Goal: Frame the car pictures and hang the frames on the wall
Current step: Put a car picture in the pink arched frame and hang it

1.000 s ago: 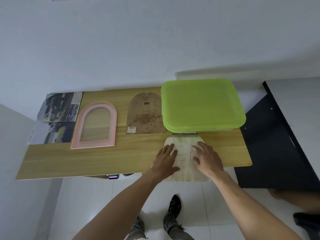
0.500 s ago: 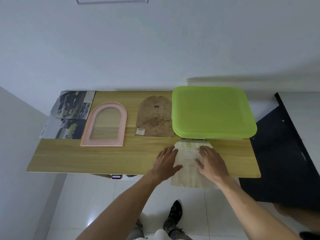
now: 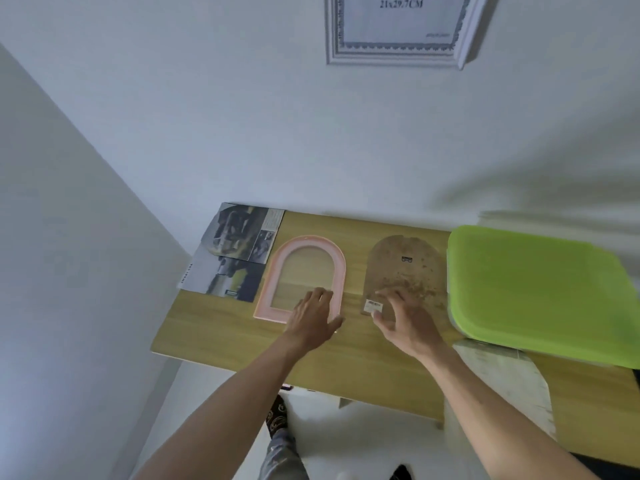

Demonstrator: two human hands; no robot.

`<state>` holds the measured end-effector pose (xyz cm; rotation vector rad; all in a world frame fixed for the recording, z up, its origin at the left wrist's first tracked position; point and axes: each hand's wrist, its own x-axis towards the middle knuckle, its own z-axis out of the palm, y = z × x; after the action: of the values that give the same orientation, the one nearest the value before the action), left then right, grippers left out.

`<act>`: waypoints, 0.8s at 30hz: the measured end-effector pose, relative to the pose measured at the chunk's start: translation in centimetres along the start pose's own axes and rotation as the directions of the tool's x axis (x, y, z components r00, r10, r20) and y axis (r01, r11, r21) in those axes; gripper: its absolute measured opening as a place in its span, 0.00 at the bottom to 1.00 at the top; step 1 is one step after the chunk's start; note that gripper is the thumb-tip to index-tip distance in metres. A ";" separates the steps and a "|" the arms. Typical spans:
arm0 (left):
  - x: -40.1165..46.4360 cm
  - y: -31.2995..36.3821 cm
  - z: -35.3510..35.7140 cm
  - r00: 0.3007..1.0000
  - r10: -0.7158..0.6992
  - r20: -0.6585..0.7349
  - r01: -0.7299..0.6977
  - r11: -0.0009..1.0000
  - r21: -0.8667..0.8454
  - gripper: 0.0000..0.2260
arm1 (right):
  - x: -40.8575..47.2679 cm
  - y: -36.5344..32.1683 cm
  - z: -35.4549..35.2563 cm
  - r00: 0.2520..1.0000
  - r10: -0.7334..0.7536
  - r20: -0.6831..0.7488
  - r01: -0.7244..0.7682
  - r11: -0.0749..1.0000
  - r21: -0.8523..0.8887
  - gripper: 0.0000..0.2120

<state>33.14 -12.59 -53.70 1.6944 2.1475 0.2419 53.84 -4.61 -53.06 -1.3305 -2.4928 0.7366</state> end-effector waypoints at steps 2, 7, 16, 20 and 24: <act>1.0 -3.6 -1.8 0.999 -0.034 -0.020 0.033 0.999 -0.020 0.27 | 2.8 -2.8 1.3 1.000 -0.010 -0.007 0.010 1.000 -0.003 0.18; 4.1 -13.2 -5.9 0.994 -0.097 -0.051 0.097 0.995 -0.007 0.25 | 9.7 -9.5 5.3 0.996 -0.060 0.061 0.063 0.996 -0.055 0.22; 9.0 -26.4 -10.8 0.993 -0.117 -0.017 0.118 0.993 0.024 0.23 | 19.3 -19.2 11.8 0.977 -0.073 0.201 0.105 0.982 -0.156 0.24; 10.4 -29.1 -10.9 0.998 -0.061 -0.026 0.061 0.998 -0.008 0.25 | 22.3 -22.0 14.6 0.968 -0.076 0.239 0.115 0.982 -0.152 0.24; 11.0 -30.7 -10.0 1.000 -0.021 -0.013 0.021 1.000 -0.007 0.28 | 24.5 -23.3 17.1 0.949 -0.055 0.312 0.121 0.973 -0.197 0.29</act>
<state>-0.41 -8.74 -58.10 1.6700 2.1699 0.2549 16.28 -0.83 -56.30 -1.2405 -2.9290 0.7177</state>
